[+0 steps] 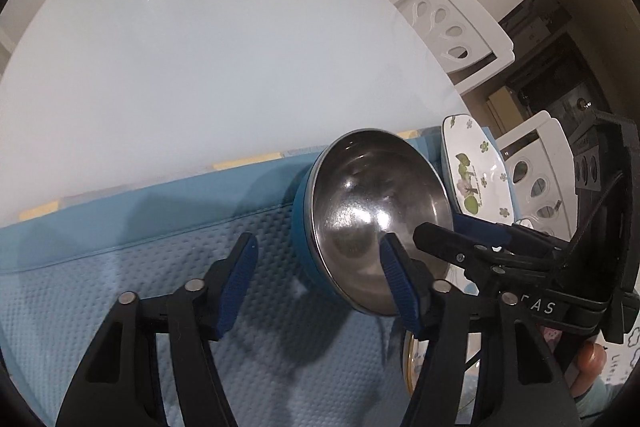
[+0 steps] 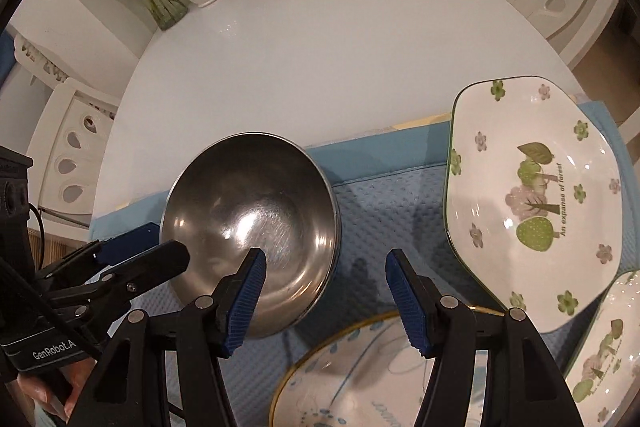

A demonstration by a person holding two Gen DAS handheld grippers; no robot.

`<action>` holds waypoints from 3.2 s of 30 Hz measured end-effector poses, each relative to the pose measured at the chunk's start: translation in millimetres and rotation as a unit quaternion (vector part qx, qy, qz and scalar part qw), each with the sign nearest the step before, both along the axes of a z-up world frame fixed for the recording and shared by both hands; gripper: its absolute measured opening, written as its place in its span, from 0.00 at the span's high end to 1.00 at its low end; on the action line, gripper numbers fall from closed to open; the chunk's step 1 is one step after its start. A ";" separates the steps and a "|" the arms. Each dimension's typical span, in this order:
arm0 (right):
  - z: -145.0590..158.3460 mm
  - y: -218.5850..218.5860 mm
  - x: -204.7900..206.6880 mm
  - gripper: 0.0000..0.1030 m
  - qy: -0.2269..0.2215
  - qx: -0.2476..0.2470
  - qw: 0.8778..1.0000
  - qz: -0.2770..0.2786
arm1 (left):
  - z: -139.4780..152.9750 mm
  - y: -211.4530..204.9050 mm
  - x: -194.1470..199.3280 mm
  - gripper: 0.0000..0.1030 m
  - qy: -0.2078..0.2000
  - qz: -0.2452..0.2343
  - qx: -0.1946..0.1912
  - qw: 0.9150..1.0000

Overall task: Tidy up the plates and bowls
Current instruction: 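Grasp the rim of the blue-exterior steel bowl with both tools, then carry the blue bowl and lower it into the bowl stack with both tools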

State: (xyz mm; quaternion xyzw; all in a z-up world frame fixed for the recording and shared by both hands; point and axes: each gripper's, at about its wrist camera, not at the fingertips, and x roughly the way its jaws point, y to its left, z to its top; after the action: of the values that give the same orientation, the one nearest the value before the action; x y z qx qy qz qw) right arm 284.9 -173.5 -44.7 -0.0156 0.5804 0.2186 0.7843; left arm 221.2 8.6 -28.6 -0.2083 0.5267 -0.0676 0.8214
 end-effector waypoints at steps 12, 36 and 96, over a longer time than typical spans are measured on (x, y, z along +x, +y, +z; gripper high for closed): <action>-26.8 6.0 3.1 0.83 0.036 -0.011 0.999 -0.001 | -20.5 -5.6 1.8 0.73 0.023 -0.012 -0.019 0.999; 98.1 22.9 -122.6 0.84 -0.021 -0.011 0.998 0.066 | 118.0 -7.0 -134.7 0.73 -0.069 0.053 0.013 0.996; 26.2 23.7 -319.4 0.82 0.090 -0.063 0.978 0.176 | 41.1 -17.4 -358.7 0.70 0.010 0.186 -0.029 0.982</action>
State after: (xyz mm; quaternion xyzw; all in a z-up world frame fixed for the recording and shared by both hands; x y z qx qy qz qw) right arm -34.5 -149.9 -18.5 -0.1474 0.6495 0.3166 0.6754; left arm -137.5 -8.8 12.5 -0.3268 0.4850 0.0735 0.8078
